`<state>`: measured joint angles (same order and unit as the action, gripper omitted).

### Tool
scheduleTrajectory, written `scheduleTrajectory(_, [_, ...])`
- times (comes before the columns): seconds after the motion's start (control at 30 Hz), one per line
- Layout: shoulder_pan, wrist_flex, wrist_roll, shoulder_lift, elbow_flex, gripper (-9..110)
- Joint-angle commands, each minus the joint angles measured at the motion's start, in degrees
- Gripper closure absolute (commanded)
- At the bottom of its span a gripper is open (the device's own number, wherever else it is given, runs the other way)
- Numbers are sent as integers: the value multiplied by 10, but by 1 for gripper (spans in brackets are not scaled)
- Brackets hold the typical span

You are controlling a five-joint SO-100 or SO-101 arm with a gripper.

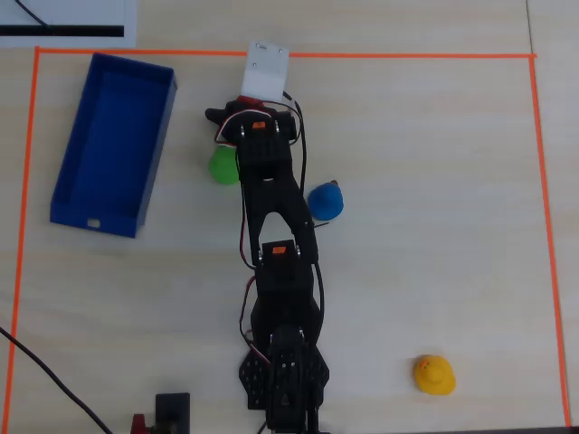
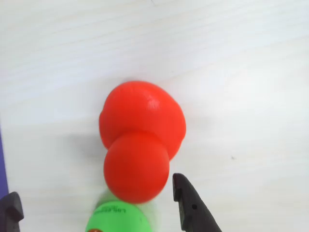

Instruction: Grasp red duck and put it into box.

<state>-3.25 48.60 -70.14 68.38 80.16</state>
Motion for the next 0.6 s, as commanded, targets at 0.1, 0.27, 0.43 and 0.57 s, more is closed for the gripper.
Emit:
scheduleTrajectory(0.1, [11,-33,-15,-22,-45,61])
scheduleTrajectory(0.27, [32,-54,-30,-47,-47,65])
scheduleTrajectory(0.43, [46,-80,-19,-60,-47,92])
scheduleTrajectory(0.57, [52,-88,-11,-57,-43,101])
